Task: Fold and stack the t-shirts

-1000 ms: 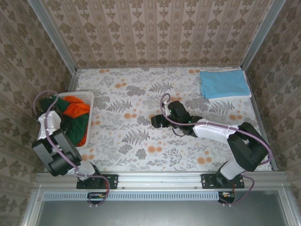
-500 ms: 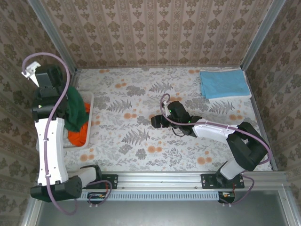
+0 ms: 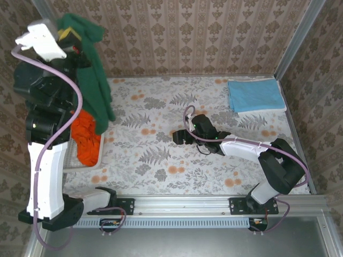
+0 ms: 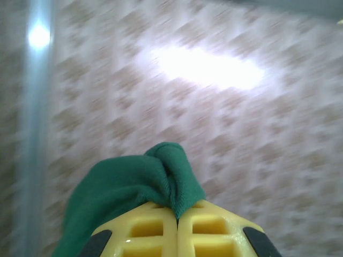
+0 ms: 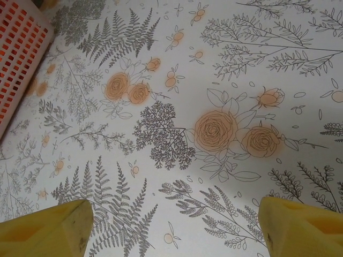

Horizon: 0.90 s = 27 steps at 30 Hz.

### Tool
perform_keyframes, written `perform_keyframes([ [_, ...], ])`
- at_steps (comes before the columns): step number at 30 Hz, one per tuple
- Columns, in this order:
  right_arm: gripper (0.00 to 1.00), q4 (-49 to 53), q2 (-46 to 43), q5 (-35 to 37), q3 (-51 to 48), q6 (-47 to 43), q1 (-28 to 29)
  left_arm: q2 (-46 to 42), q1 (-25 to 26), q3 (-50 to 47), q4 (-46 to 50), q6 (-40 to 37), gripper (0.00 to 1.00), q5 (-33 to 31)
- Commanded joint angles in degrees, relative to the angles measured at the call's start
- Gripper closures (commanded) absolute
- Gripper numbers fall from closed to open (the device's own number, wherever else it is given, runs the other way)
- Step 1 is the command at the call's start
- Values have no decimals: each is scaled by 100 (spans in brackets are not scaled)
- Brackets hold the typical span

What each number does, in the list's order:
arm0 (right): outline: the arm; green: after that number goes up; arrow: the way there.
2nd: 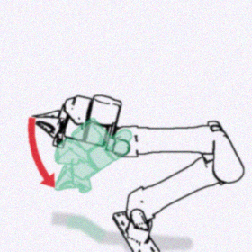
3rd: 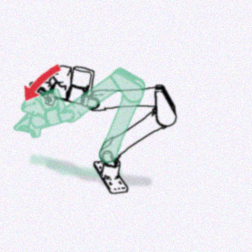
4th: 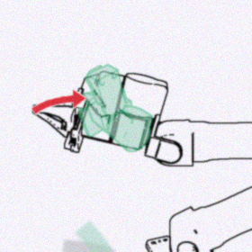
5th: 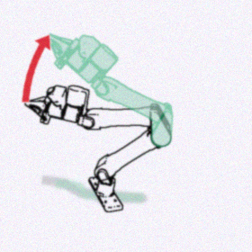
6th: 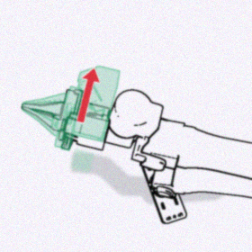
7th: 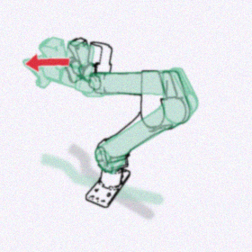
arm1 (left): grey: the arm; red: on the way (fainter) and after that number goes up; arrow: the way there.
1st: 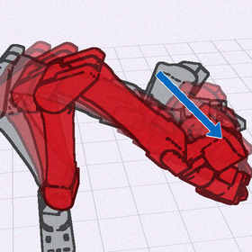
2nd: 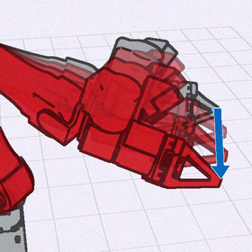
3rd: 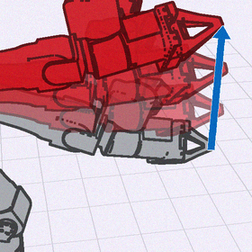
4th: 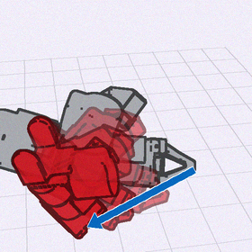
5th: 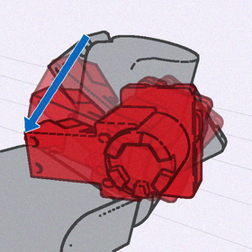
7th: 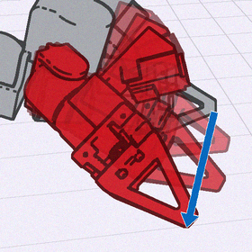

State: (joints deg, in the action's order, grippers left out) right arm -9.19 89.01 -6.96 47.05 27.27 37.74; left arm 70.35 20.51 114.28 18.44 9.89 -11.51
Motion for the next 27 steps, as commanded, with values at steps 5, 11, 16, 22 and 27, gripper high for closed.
perform_keyframes([
  [5, 12, -526, -295, 63, -324, 189, -140, 1642, 1366, 2710, -52, 110, 100, 1727],
  [11, 7, -843, -1246, 642, -928, 290, -416, 2411, 1305, 2786, 669, 517, 84, 1028],
  [16, 1, -1077, -2130, 943, -1573, 811, -1035, 3627, 372, 2692, 2425, 1660, 46, -85],
  [22, 2, -391, -2114, 652, -1479, 1456, -1888, 4612, -366, 2692, 4037, 2098, 14, -90],
  [27, 6, 535, -1693, 391, -1101, 1828, -2355, 2998, -99, -750, 2239, 2043, 3, -296],
])
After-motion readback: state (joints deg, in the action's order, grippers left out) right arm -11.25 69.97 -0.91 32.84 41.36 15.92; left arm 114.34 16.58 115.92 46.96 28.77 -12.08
